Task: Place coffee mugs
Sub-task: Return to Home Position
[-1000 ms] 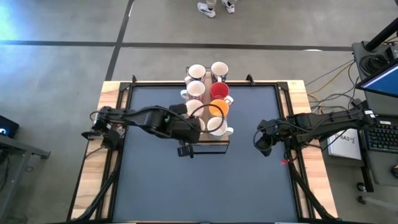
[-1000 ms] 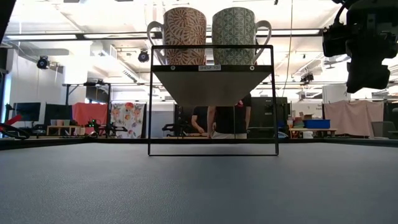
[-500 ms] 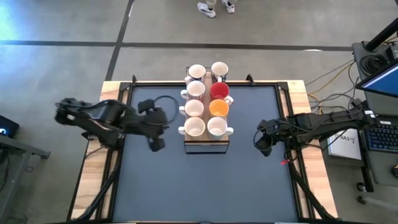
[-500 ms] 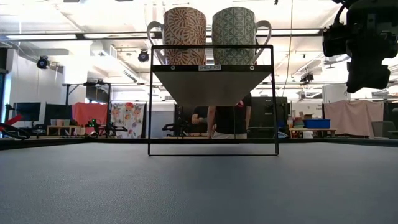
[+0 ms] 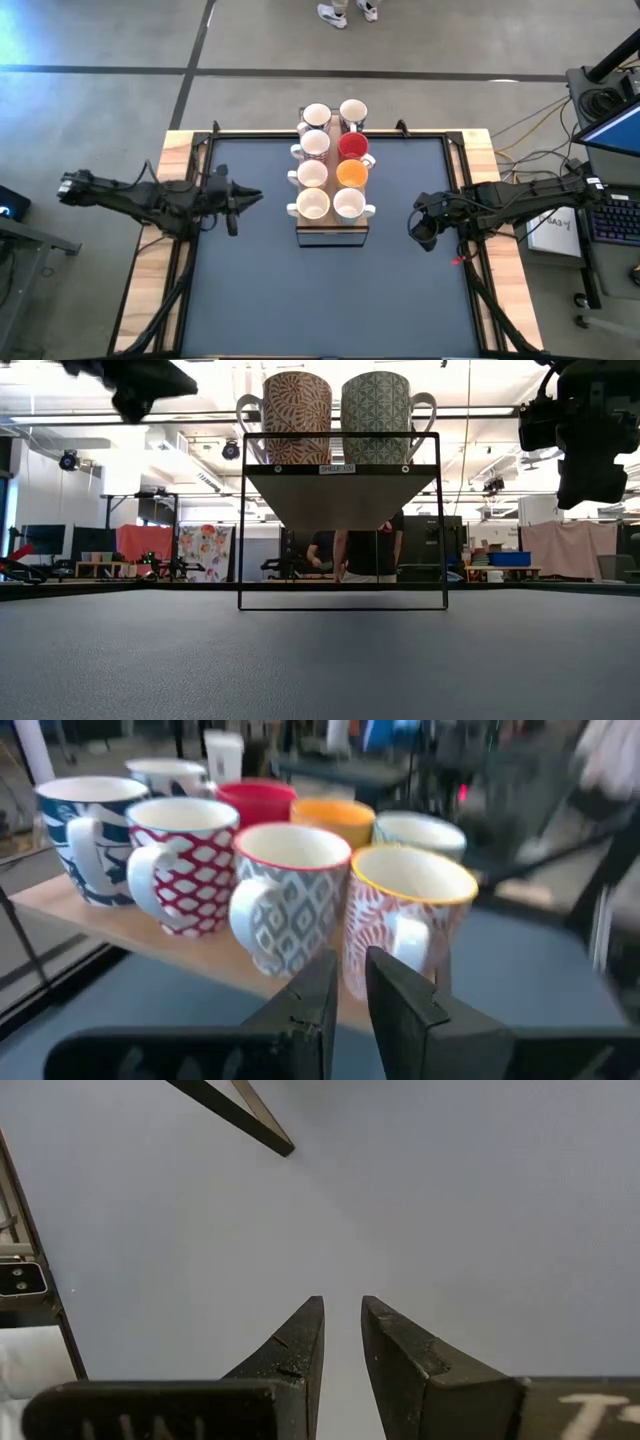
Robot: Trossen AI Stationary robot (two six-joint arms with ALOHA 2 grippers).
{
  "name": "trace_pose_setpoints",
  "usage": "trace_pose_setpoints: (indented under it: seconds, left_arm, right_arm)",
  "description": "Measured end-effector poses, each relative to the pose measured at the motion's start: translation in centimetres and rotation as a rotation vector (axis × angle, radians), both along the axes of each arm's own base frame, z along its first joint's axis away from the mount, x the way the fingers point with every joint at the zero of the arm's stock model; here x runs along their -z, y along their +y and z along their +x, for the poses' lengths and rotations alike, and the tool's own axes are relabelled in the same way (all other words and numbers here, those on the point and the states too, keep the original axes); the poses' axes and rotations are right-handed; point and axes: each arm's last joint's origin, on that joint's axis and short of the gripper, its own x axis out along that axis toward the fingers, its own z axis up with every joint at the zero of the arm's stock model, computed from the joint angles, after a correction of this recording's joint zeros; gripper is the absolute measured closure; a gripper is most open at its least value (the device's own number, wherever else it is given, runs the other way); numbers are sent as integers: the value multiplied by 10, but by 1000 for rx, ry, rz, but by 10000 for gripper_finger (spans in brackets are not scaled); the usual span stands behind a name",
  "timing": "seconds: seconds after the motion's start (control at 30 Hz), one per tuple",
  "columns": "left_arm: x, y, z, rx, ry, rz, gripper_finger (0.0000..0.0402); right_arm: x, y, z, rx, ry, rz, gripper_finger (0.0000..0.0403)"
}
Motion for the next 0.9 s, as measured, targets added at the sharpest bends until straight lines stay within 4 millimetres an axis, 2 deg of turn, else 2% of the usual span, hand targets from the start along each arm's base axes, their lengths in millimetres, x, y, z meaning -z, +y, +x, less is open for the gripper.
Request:
trace_pose_setpoints:
  seconds: [0.17, 0.37, 0.57, 0.9]
  left_arm:
    - [37, 4, -11, -7, -166, -32, 363]
    - [66, 6, -16, 6, -269, -15, 363]
    - [85, 9, -17, -5, -320, -11, 363]
    - [100, 9, -18, 28, -321, -13, 363]
  right_arm:
    - [0, 0, 0, 0, 0, 0, 342]
    - [0, 0, 0, 0, 0, 0, 342]
    - [0, 0, 0, 0, 0, 0, 342]
    - [0, 0, 0, 0, 0, 0, 342]
